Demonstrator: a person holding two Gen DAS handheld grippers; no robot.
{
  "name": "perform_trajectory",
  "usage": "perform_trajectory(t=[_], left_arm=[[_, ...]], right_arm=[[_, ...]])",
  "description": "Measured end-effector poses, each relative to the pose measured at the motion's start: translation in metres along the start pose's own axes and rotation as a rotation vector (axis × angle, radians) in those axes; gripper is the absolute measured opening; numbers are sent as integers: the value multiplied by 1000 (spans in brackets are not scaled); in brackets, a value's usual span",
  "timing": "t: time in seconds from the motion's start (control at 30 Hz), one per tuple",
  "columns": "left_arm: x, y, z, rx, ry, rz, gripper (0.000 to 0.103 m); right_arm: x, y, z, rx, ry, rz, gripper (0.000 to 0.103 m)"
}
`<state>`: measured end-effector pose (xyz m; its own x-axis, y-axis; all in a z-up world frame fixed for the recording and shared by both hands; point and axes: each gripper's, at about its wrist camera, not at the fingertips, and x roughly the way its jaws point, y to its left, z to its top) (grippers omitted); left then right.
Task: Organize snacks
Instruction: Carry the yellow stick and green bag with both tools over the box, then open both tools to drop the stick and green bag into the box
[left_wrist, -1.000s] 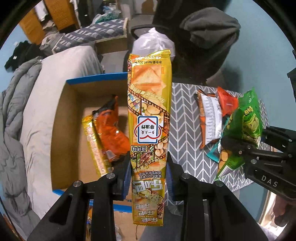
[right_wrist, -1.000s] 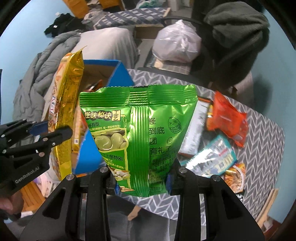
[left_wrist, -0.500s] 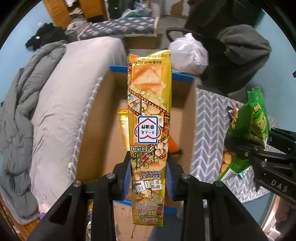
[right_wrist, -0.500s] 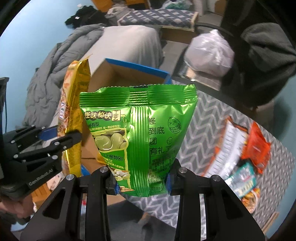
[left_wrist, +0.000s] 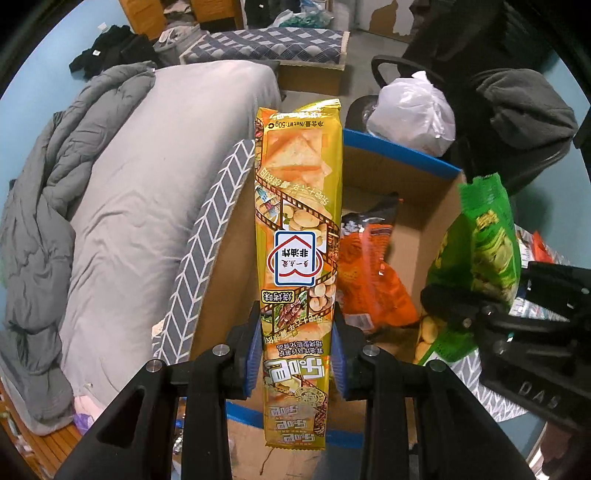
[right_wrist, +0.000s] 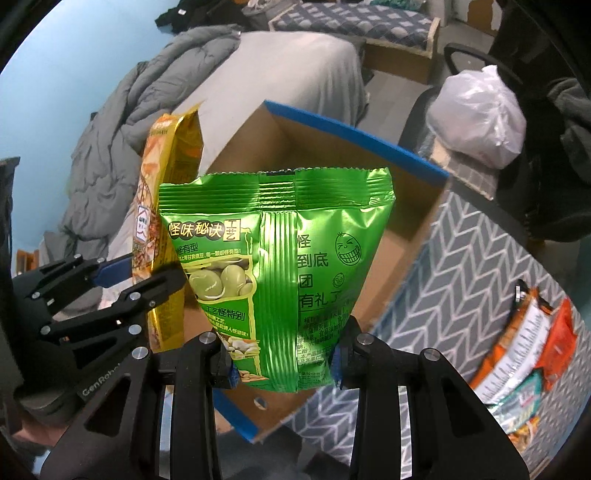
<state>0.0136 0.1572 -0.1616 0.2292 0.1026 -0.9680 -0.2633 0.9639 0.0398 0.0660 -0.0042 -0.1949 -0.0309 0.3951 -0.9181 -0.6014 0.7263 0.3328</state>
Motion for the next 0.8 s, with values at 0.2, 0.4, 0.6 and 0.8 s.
perform_trajectory(t=[0.2,0.4,0.6,0.8], left_arm=[[22,5,3,3,30,-13,32],[33,9,1,-8,52,-9,32],[34,9,0,0,50,6,36],[29,7,1,32,38,41,50]], right_arm=[[26,8,7,-1,44,-7,34],[36,8,10,6,53,-13,34],[38,7,11,17,47,-9,36],[35,6,12,37,35,-21,55]])
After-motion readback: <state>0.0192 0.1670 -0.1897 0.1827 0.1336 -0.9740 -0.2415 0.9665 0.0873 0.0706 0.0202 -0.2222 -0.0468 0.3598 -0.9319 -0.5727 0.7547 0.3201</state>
